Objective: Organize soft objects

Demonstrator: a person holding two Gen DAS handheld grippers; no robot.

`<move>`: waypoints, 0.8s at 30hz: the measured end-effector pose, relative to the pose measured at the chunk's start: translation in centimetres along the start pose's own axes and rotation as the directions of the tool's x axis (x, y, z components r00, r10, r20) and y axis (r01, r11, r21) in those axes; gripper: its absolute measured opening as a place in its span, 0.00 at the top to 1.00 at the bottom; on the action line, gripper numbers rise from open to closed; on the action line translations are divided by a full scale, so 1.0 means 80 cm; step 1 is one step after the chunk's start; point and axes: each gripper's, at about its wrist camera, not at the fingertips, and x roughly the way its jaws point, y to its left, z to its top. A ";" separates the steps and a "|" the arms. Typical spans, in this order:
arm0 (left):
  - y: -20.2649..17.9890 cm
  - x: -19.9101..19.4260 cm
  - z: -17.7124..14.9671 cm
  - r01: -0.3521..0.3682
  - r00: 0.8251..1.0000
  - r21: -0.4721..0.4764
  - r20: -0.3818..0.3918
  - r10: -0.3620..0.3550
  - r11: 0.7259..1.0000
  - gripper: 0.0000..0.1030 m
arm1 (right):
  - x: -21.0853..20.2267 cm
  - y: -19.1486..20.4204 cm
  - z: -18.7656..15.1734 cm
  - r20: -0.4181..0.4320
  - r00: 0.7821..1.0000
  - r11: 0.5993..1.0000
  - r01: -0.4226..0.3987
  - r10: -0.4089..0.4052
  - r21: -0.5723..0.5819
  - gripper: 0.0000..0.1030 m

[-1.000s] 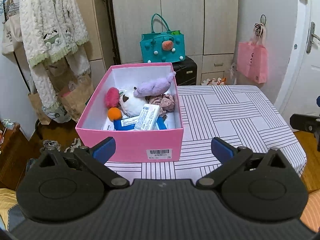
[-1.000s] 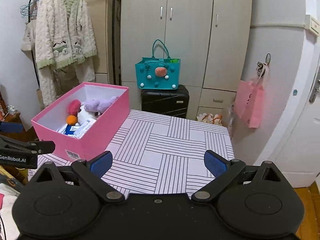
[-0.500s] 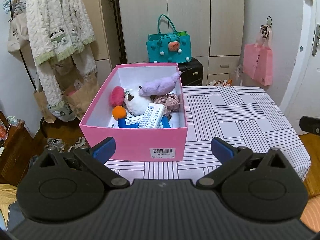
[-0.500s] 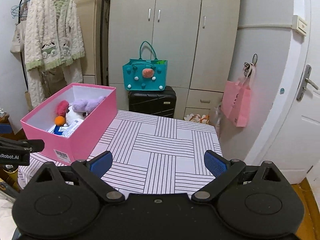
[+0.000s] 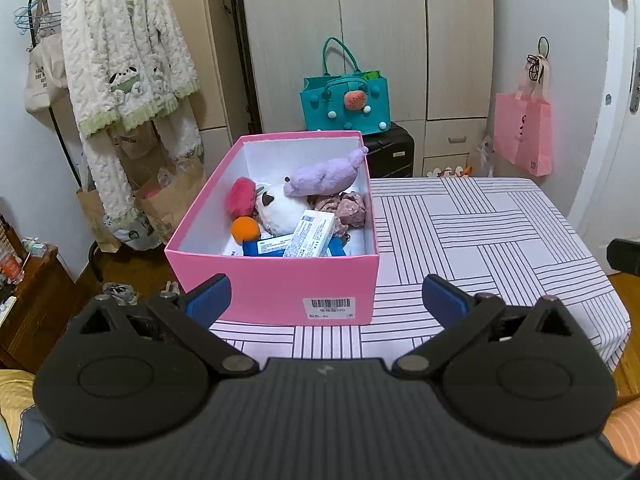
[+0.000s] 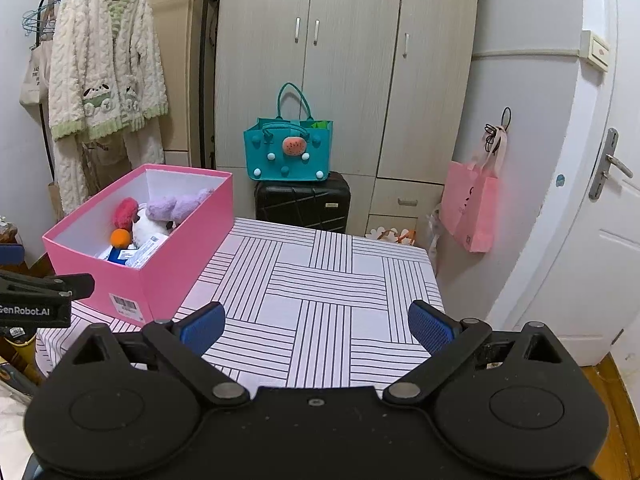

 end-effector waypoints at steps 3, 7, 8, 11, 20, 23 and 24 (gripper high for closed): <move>0.000 -0.002 -0.001 -0.010 1.000 -0.001 0.013 0.010 1.000 0.00 | 0.000 -0.003 -0.001 0.004 1.000 1.000 0.006 -0.006 0.005 0.03; 0.000 -0.004 -0.004 -0.021 0.999 -0.003 0.039 0.021 1.000 0.00 | -0.001 -0.003 -0.003 0.029 0.999 1.000 0.017 -0.017 0.003 0.03; 0.000 -0.005 -0.004 -0.023 0.999 -0.003 0.046 0.023 1.000 0.00 | -0.002 -0.003 -0.003 0.033 0.999 1.000 0.020 -0.020 0.001 0.03; 0.000 -0.007 -0.004 -0.022 0.998 -0.004 0.061 0.023 1.000 0.00 | -0.004 -0.002 -0.004 0.048 0.999 1.000 0.020 -0.020 -0.004 0.03; -0.003 -0.012 -0.006 -0.020 0.995 0.005 0.101 0.019 1.000 0.00 | -0.015 -0.002 -0.004 0.121 0.992 0.999 0.042 -0.040 -0.008 0.03; -0.003 -0.012 -0.007 -0.021 0.995 0.009 0.101 0.020 1.000 0.00 | -0.015 -0.001 -0.004 0.128 0.991 0.999 0.050 -0.048 -0.014 0.03; -0.003 -0.012 -0.007 -0.019 0.995 0.006 0.102 0.019 1.000 0.00 | -0.014 -0.001 -0.004 0.127 0.991 0.999 0.049 -0.047 -0.014 0.03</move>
